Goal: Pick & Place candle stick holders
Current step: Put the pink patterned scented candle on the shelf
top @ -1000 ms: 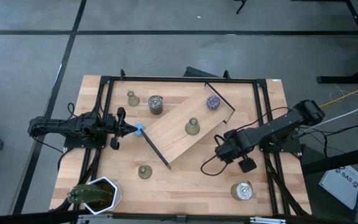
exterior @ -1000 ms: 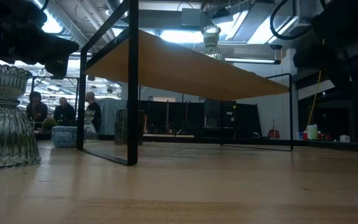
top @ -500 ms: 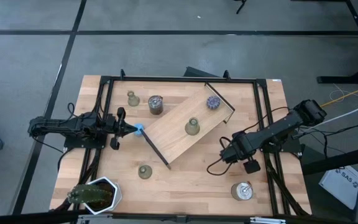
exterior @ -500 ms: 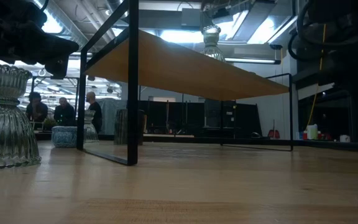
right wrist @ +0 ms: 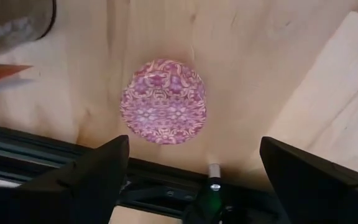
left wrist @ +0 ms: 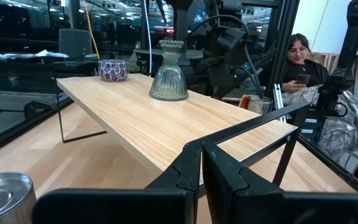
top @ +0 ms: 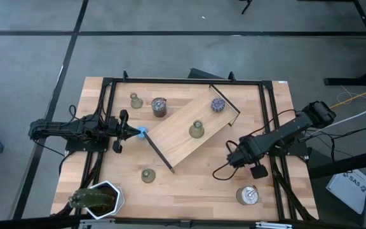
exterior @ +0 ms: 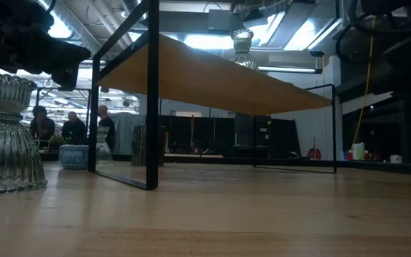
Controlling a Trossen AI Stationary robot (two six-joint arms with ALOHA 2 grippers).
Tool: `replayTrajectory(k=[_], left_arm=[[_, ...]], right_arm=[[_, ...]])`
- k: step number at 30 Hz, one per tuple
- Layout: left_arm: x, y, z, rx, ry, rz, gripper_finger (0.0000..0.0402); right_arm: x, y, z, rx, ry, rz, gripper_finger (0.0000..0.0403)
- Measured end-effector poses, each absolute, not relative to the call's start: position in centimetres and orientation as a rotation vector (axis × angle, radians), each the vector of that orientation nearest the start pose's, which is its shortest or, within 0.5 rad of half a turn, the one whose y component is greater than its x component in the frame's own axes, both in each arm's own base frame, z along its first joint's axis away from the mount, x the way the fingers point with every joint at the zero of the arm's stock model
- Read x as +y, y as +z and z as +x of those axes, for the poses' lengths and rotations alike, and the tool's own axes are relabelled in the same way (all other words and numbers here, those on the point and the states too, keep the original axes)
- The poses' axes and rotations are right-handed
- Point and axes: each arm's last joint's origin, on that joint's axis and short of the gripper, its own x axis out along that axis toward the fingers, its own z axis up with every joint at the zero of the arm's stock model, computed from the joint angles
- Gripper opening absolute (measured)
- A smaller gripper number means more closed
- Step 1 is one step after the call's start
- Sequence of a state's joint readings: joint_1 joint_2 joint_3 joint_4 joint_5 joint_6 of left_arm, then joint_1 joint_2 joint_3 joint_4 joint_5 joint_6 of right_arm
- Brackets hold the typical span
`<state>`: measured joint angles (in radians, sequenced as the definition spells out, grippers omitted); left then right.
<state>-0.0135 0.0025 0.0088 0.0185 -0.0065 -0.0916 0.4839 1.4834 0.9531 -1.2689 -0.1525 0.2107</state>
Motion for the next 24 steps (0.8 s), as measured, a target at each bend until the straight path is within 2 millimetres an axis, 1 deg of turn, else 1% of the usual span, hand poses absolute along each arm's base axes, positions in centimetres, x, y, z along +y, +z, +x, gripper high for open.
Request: replayTrajectory(k=[5, 7, 19, 24], left_arm=[[-0.1, 16.8, 9.7, -0.025, -0.008, -0.092, 0.0012], [-0.1, 16.8, 9.7, -0.025, -0.008, -0.092, 0.0013], [-0.1, 16.8, 9.7, -0.024, -0.008, -0.092, 0.0013], [-0.1, 16.8, 9.7, -0.024, -0.008, -0.092, 0.0011]], right_arm=[[10.7, 20.0, 18.9, 1.835, 0.157, -0.065, 0.0364], [10.7, 20.0, 18.9, 1.836, 0.145, -0.059, 0.0364], [11.8, 20.0, 18.4, 1.826, 0.181, -0.110, 0.0364], [12.4, 20.0, 18.1, 1.813, 0.204, -0.127, 0.0371]])
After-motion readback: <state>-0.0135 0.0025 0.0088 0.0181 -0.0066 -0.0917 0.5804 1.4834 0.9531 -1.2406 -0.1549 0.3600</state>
